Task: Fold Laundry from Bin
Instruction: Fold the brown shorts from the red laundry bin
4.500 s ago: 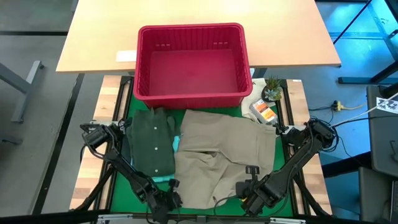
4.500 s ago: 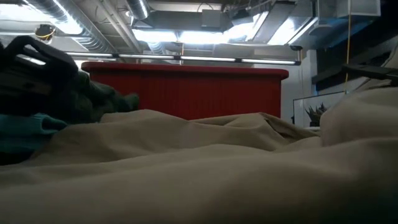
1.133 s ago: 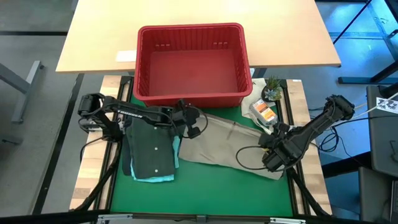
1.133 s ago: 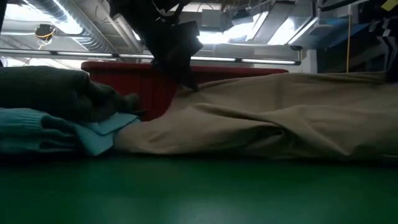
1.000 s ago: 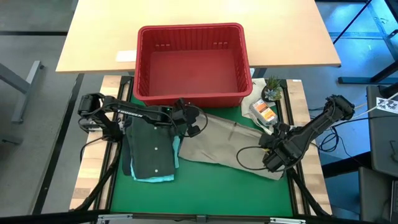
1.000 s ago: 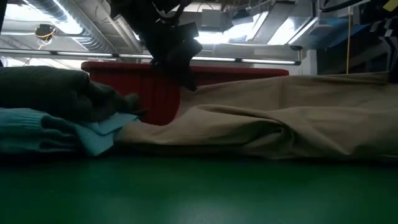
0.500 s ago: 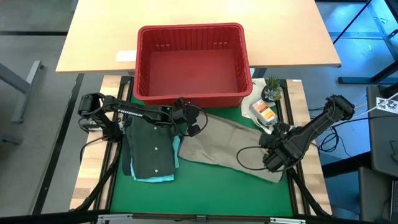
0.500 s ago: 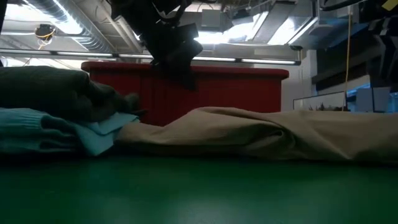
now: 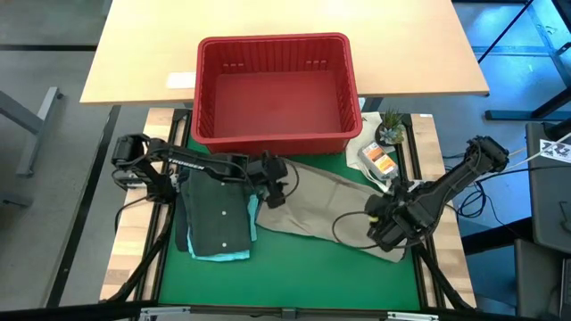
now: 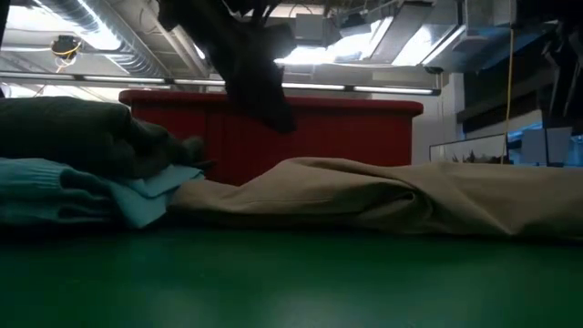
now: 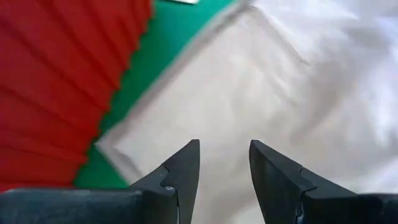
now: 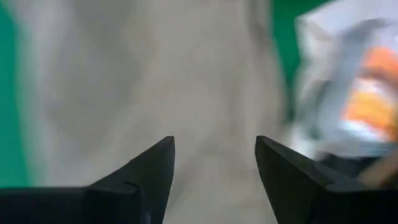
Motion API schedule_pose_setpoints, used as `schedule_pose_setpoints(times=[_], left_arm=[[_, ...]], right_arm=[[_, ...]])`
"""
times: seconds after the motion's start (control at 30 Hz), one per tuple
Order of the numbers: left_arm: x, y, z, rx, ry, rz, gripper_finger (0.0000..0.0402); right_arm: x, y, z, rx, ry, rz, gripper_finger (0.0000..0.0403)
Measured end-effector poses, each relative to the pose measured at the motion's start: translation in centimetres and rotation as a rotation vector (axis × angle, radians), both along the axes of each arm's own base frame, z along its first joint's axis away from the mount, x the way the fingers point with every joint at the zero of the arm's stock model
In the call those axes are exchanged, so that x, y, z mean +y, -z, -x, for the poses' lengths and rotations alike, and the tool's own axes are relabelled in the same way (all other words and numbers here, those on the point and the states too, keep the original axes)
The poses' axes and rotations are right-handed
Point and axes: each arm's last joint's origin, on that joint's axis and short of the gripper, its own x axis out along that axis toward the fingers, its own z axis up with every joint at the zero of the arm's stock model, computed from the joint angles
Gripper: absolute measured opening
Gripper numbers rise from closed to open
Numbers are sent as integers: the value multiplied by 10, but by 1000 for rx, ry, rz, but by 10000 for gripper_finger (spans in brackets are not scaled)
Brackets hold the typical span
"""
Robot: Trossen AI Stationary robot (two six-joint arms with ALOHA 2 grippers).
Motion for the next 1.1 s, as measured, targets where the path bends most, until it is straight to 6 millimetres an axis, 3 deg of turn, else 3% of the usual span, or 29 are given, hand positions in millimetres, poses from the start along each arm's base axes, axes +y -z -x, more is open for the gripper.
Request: schedule_pose_setpoints(times=[0.2, 0.37, 0.63, 0.8, 0.97, 1.1], left_arm=[[-31, 6, 1, 39, 90, -2, 114], [-54, 18, -1, 73, 127, -48, 97], [-70, 40, -1, 165, 157, -78, 79], [-82, 68, -3, 252, 191, -88, 71], [-92, 90, -4, 317, 220, -100, 65], [-98, 92, -3, 322, 247, -83, 64]], right_arm=[[20, 10, -22, -96, -1, -173, 210], [30, 29, -32, -14, 2, -177, 197], [42, 63, -39, 214, 18, -231, 189], [46, 80, -42, 292, 29, -205, 188], [48, 92, -44, 348, 9, -191, 188], [50, 96, -45, 401, -48, -212, 188]])
